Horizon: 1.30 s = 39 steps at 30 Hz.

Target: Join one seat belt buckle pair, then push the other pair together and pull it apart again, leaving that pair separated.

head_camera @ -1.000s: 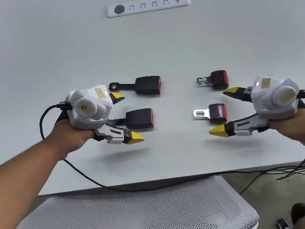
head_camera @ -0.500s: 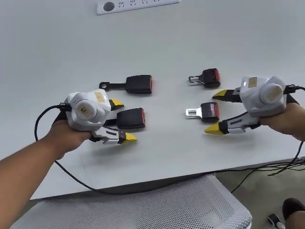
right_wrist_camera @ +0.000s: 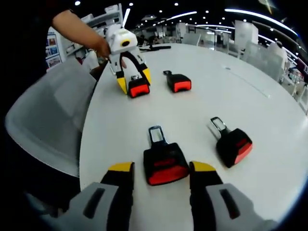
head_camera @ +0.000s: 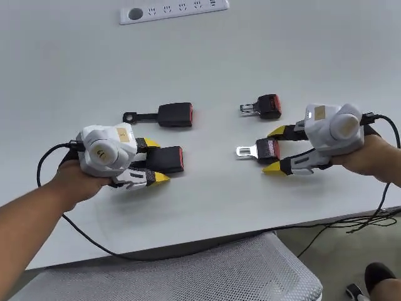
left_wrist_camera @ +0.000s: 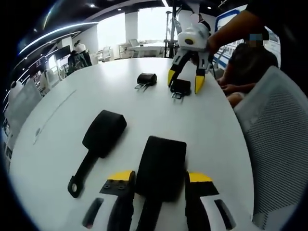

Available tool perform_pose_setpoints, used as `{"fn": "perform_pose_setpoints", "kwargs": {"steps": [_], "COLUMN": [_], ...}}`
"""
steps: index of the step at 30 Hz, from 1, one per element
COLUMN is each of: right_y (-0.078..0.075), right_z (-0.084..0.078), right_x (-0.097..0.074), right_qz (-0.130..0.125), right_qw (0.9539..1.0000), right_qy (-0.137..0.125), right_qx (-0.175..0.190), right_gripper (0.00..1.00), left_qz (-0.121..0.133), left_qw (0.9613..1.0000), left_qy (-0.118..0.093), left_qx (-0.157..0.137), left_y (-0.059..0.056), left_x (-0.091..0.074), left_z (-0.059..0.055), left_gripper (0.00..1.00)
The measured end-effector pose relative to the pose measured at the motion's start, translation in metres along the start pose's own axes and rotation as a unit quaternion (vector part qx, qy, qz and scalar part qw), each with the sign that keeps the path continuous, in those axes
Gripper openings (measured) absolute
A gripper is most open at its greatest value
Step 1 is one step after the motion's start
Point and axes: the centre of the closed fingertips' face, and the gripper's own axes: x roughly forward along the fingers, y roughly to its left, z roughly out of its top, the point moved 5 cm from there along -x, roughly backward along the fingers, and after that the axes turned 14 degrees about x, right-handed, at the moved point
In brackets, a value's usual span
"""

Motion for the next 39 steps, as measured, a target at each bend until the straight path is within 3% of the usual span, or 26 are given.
{"fn": "perform_pose_setpoints", "kwargs": {"steps": [4, 9, 16, 31, 39], "right_y": [-0.004, -0.002, -0.004, -0.005, 0.004], "right_z": [0.0, 0.0, -0.002, -0.006, 0.003], "right_x": [-0.002, -0.002, -0.004, -0.004, 0.011], "right_qz": [-0.005, 0.002, 0.018, 0.043, 0.052], "right_qw": [0.9995, 0.9992, 0.9989, 0.997, 0.9947], "right_qy": [0.008, 0.009, 0.0, -0.054, -0.084], "right_qx": [-0.03, -0.038, -0.044, -0.036, -0.03], "right_gripper": [0.36, 0.36, 0.35, 0.34, 0.34], "left_qz": [-0.014, -0.027, -0.055, -0.073, -0.08], "left_qw": [0.9998, 0.9992, 0.9966, 0.9943, 0.9929], "left_qy": [0.009, 0.012, 0.032, 0.057, 0.069], "left_qx": [0.011, 0.026, 0.052, 0.052, 0.055], "left_y": [0.001, 0.001, 0.004, 0.004, 0.005], "left_x": [-0.006, -0.007, -0.007, -0.003, -0.002], "left_z": [0.0, 0.001, 0.0, -0.001, 0.0], "left_gripper": [0.36, 0.35, 0.34, 0.34, 0.34]}}
